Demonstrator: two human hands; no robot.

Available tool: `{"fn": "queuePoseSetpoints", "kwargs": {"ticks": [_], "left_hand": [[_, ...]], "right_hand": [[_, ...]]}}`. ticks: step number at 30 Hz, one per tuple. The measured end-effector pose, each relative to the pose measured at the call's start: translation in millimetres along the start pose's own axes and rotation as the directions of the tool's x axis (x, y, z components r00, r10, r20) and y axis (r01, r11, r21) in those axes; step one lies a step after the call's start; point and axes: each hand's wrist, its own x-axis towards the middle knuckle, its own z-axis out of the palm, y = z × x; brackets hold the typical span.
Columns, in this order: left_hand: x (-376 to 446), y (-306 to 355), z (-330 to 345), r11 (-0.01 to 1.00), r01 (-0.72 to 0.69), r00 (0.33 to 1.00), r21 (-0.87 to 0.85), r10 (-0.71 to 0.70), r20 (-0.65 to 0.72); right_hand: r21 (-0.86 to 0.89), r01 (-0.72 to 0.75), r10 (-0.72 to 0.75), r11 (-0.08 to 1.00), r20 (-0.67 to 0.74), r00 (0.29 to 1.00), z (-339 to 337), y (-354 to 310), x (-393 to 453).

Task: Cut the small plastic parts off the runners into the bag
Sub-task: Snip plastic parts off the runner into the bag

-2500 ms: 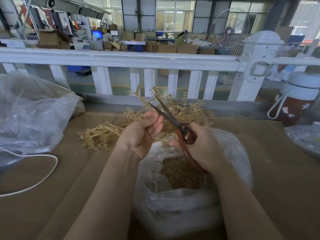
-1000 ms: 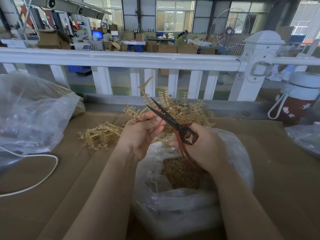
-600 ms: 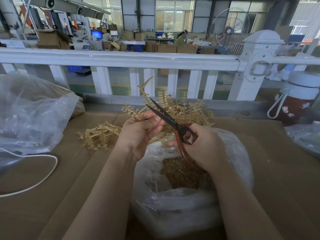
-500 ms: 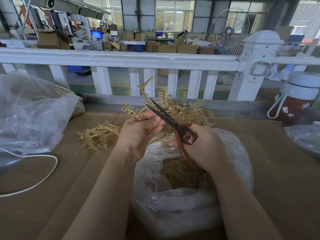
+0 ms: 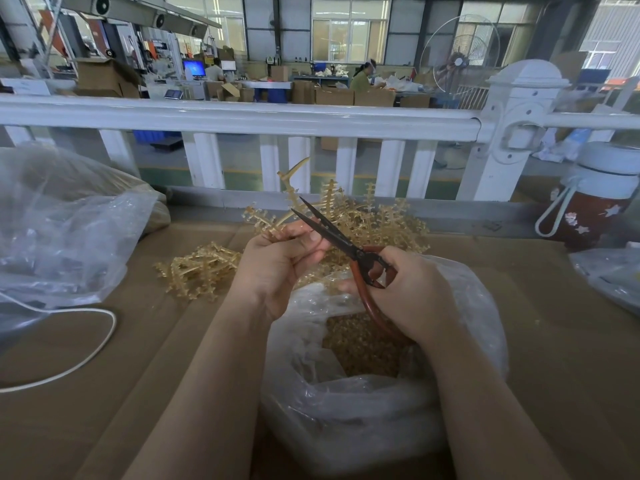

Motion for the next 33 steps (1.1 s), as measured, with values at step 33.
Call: {"fn": "queuePoseSetpoints", "kwargs": {"ticks": [33], "left_hand": [[1.7, -8.2, 0.8, 0.987, -0.080, 0.997, 0.138, 0.080, 0.011]], "right_hand": [[-0.071, 0.063, -0.070, 0.996, -0.106, 0.992, 1.9, 1.7, -2.5]]}}
